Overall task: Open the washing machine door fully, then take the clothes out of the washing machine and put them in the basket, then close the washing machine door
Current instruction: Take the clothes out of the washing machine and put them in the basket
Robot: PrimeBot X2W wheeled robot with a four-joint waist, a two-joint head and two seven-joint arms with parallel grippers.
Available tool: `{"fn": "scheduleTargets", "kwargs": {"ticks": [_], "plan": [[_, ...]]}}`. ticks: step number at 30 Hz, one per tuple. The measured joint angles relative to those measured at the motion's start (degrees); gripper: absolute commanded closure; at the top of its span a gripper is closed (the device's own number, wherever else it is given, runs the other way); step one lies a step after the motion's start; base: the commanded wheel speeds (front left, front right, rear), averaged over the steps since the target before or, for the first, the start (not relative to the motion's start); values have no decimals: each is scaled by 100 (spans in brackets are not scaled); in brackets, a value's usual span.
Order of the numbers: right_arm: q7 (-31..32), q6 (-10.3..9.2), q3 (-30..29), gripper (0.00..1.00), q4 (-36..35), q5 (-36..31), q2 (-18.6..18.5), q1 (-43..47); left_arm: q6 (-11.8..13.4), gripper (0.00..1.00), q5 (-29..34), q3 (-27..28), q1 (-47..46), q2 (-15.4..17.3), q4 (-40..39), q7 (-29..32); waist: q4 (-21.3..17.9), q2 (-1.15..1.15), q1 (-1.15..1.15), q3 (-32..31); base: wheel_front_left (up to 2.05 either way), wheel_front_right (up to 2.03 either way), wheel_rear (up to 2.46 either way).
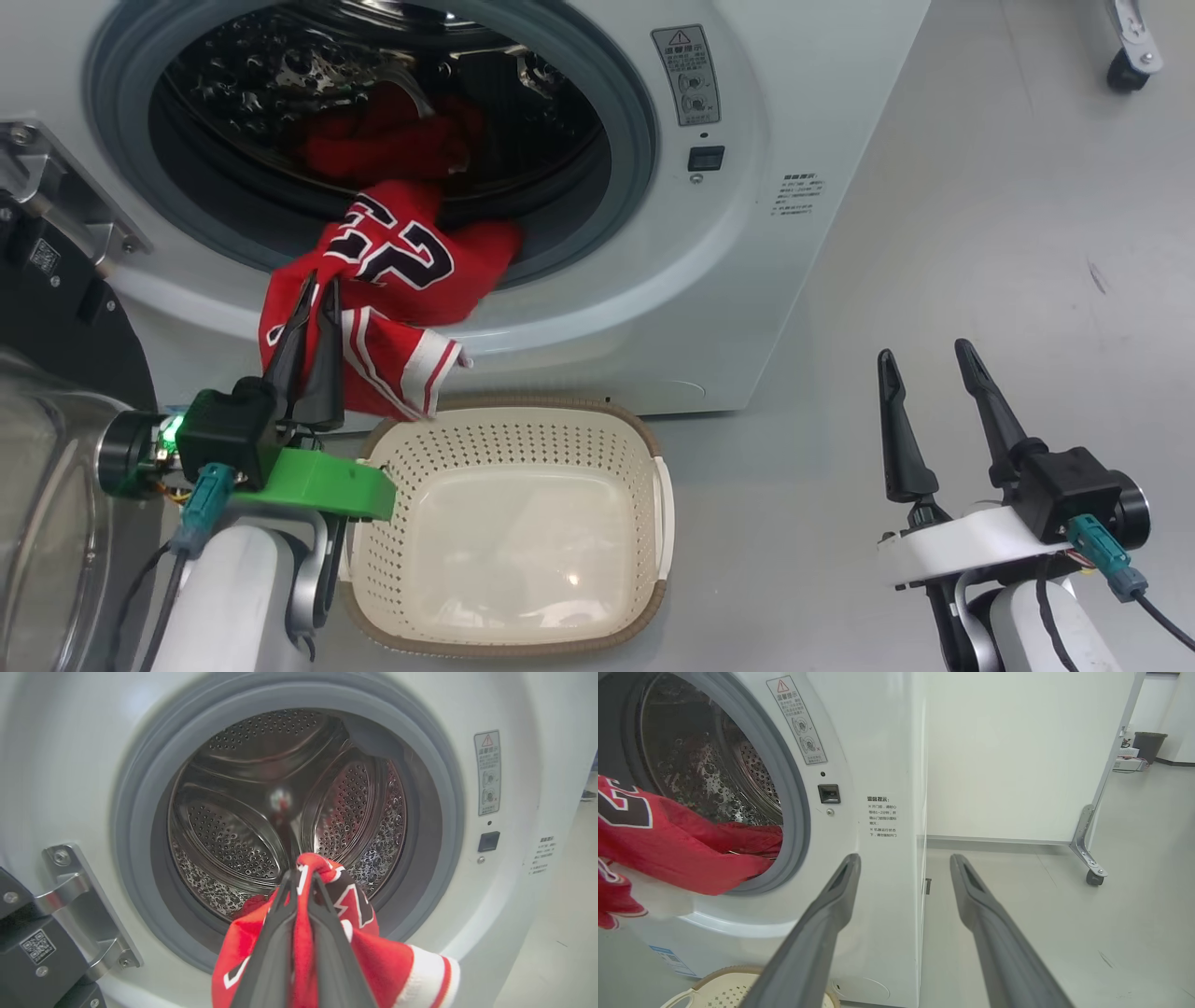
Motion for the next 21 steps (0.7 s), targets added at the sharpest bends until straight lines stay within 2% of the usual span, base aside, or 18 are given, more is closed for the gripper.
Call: {"fn": "scheduleTargets", "kwargs": {"ticks": [7,18,21], "plan": [[0,33,62,0,-13,51,25,65,52,100,0,29,365,66,-501,-1,32,0,0,-73,0,0,0],[0,40,214,0,-110,54,29,60,46,100,-216,-16,901,88,-316,327,-65,0,0,97,0,0,0],[0,40,231,0,-136,55,29,54,-33,100,-290,-101,908,74,-145,433,-114,0,0,186,0,0,0]]}}
